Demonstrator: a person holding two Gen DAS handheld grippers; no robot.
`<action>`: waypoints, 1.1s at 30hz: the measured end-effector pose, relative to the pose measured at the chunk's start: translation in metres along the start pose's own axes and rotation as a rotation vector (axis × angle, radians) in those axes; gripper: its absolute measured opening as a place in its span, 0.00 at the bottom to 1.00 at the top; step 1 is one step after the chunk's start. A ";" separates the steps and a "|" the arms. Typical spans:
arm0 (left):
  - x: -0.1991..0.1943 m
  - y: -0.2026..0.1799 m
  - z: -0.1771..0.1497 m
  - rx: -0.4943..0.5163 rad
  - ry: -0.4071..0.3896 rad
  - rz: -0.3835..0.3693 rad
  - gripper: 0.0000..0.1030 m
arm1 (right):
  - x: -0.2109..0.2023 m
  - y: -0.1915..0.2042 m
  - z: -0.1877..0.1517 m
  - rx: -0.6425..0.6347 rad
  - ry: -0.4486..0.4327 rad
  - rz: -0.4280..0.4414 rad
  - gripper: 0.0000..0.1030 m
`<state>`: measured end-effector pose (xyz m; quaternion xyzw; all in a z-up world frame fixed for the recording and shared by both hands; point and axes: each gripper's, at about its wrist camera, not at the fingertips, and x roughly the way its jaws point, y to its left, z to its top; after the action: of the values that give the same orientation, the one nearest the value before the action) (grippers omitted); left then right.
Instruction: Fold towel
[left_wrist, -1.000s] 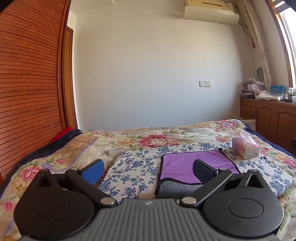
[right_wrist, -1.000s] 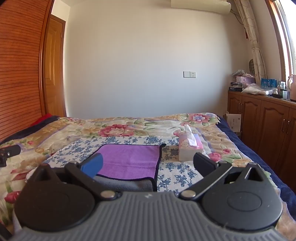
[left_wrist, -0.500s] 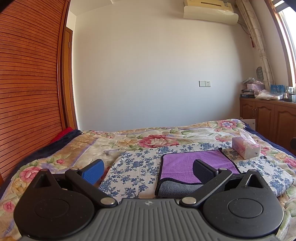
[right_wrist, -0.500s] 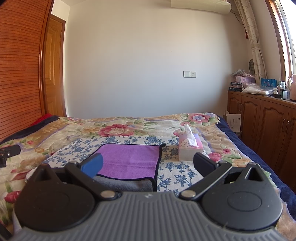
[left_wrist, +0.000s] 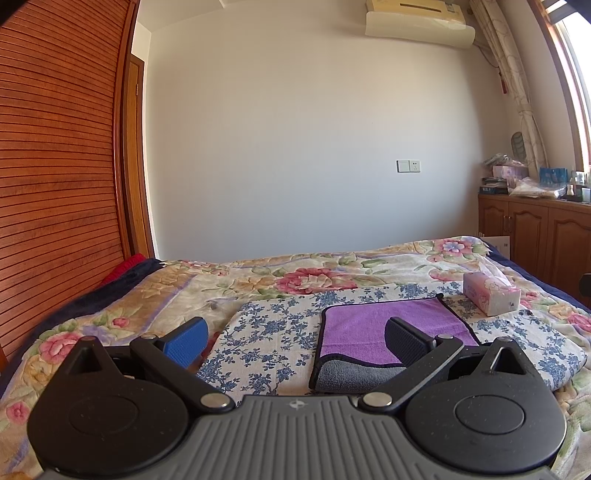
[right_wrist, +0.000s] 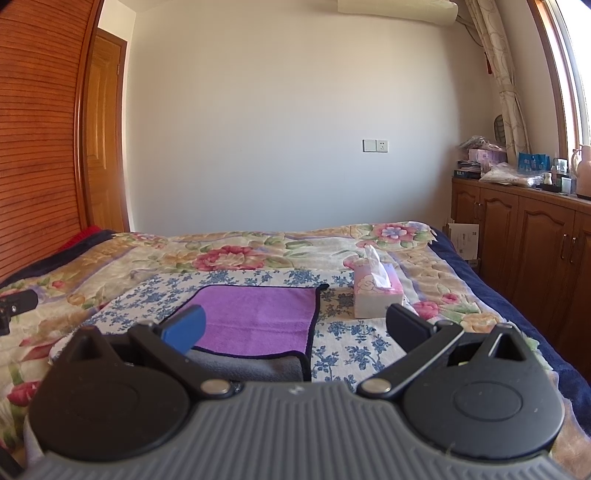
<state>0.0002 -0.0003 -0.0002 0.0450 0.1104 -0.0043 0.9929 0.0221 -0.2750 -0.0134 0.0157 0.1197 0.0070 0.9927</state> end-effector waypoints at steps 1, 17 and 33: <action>0.000 0.000 0.000 0.000 0.000 0.000 1.00 | 0.000 0.000 0.000 0.000 0.000 0.000 1.00; 0.000 0.000 0.000 0.002 0.000 0.001 1.00 | 0.000 0.002 0.000 -0.009 -0.001 0.004 1.00; 0.000 0.000 0.000 0.005 0.001 0.000 1.00 | 0.000 0.002 0.001 -0.007 -0.002 0.003 1.00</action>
<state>0.0002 -0.0004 -0.0003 0.0473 0.1107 -0.0044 0.9927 0.0224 -0.2727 -0.0124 0.0126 0.1184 0.0089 0.9928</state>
